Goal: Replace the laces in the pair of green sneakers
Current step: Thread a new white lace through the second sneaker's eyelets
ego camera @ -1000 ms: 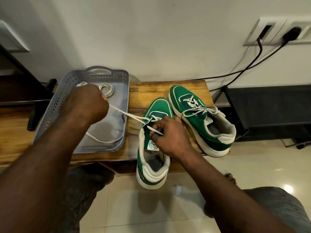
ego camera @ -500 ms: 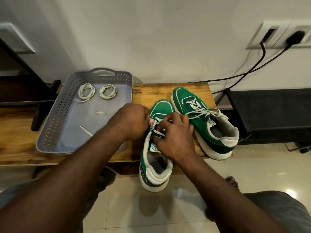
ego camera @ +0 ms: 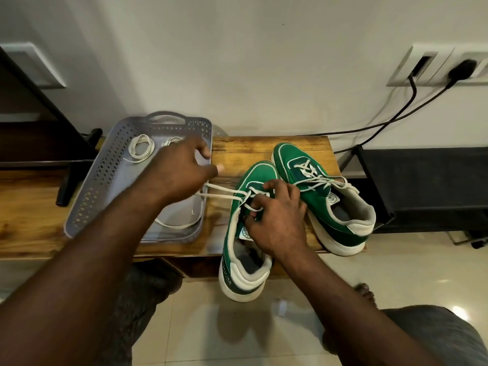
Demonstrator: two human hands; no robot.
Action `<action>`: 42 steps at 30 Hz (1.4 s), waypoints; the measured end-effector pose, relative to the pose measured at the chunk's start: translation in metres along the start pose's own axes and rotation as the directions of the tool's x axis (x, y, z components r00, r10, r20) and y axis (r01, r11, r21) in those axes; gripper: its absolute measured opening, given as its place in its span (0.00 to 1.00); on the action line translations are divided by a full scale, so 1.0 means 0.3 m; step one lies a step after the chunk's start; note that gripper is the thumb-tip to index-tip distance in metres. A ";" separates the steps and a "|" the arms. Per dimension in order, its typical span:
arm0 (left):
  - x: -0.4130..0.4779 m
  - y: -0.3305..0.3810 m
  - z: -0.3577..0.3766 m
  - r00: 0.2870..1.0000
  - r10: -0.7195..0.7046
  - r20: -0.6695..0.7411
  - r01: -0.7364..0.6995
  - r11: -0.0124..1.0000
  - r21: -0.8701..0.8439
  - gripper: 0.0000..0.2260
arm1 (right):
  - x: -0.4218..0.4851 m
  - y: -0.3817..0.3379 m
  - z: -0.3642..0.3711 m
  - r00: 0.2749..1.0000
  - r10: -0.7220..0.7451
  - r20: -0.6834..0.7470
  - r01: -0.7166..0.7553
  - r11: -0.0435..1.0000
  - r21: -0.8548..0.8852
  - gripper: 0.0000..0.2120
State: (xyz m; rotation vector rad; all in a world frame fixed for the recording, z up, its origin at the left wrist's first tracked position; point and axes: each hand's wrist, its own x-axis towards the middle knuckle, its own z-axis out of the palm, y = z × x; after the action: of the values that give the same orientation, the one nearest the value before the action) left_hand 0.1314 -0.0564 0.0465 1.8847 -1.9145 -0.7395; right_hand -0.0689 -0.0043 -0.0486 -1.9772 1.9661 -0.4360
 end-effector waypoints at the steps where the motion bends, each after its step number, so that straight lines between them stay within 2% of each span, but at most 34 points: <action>1: -0.007 0.003 0.019 0.992 0.021 0.125 -0.038 0.991 0.128 0.10 | 0.001 0.002 0.001 1.000 -0.001 -0.003 0.001 1.000 0.019 0.10; 2: -0.011 0.008 0.041 0.972 0.019 0.232 -0.075 0.969 0.234 0.08 | 0.003 0.004 0.002 1.000 -0.004 -0.011 0.004 1.000 0.031 0.10; 4: -0.006 0.010 0.087 0.940 -0.003 0.342 -0.123 0.929 0.348 0.06 | 0.003 0.008 0.006 1.000 -0.013 -0.026 0.013 0.999 0.031 0.10; 7: 0.003 0.016 0.118 0.931 0.019 0.364 -0.150 0.930 0.335 0.12 | 0.005 0.011 0.009 1.000 -0.013 -0.019 0.014 0.999 0.037 0.10; 8: 0.003 0.023 0.109 0.940 0.031 0.340 -0.118 0.964 0.240 0.13 | 0.005 0.012 0.009 1.000 -0.011 -0.013 0.012 0.999 0.036 0.10; 10: -0.006 0.044 0.065 0.960 0.020 0.279 0.013 0.993 -0.116 0.08 | 0.006 0.015 0.009 1.000 -0.008 -0.002 0.008 1.000 0.029 0.11; 11: -0.012 0.055 0.036 0.966 0.004 0.258 0.076 0.950 -0.301 0.07 | 0.007 0.017 0.009 1.000 -0.008 0.002 0.008 1.000 0.026 0.12; 13: -0.026 0.063 -0.012 0.968 -0.034 0.247 0.170 0.815 -0.553 0.09 | 0.007 0.019 0.009 1.000 -0.010 0.007 0.010 1.000 0.029 0.16; 15: -0.043 0.067 -0.029 0.965 -0.098 0.242 0.243 0.674 -0.697 0.12 | 0.008 0.019 0.008 1.000 -0.011 0.007 0.011 0.999 0.037 0.21; 16: -0.047 0.066 -0.029 0.960 -0.147 0.236 0.274 0.648 -0.710 0.13 | 0.008 0.017 0.008 1.000 -0.010 0.008 0.010 0.999 0.042 0.22; 20: -0.029 0.043 -0.020 0.927 -0.344 0.152 0.364 0.720 -0.591 0.14 | 0.012 0.013 0.007 1.000 -0.010 0.008 0.009 0.999 0.048 0.23; 21: -0.021 0.033 -0.018 0.926 -0.367 0.088 0.358 0.778 -0.517 0.12 | 0.013 0.014 0.008 1.000 -0.013 0.002 0.013 0.999 0.049 0.23; 23: -0.004 0.008 -0.013 0.936 -0.338 -0.098 0.309 0.923 -0.230 0.11 | 0.013 0.018 0.010 1.000 -0.018 -0.012 0.019 0.998 0.056 0.23; 24: -0.002 0.003 -0.007 0.939 -0.309 -0.150 0.301 0.951 -0.071 0.12 | 0.013 0.020 0.011 1.000 -0.019 -0.016 0.020 0.998 0.061 0.23; 26: -0.013 0.013 0.016 0.955 -0.262 -0.138 0.288 0.929 0.232 0.11 | 0.014 0.023 0.012 1.000 -0.018 -0.023 0.019 0.997 0.069 0.23; 28: -0.026 0.031 0.041 0.970 -0.222 -0.099 0.243 0.894 0.377 0.11 | 0.014 0.026 0.013 1.000 -0.011 -0.026 0.013 0.997 0.078 0.23; 31: -0.041 0.055 0.074 0.994 -0.025 -0.102 0.068 0.890 0.450 0.09 | 0.014 0.024 0.014 1.000 -0.006 -0.021 0.008 0.996 0.087 0.24; 33: -0.040 0.067 0.105 0.996 0.075 -0.055 -0.041 0.885 0.463 0.10 | 0.013 0.023 0.013 1.000 -0.001 -0.020 0.003 0.996 0.089 0.24; 35: -0.042 0.078 0.144 0.994 0.090 0.055 -0.105 0.884 0.456 0.13 | 0.012 0.025 0.010 1.000 0.004 -0.022 -0.002 0.993 0.115 0.23; 38: -0.042 0.080 0.189 0.983 0.037 0.181 -0.112 0.898 0.426 0.13 | 0.014 0.034 0.005 0.999 0.014 -0.034 -0.007 0.981 0.193 0.19; 42: -0.025 0.058 0.190 0.990 0.025 0.141 -0.075 0.928 0.364 0.06 | 0.018 0.043 0.001 0.999 0.019 -0.028 -0.012 0.976 0.217 0.18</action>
State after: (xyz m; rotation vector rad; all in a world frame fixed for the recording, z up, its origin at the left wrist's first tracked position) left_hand 0.0842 -0.0425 0.0121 2.0317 -2.3116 -0.5278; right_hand -0.0804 -0.0098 -0.0545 -1.8279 1.8616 -0.6510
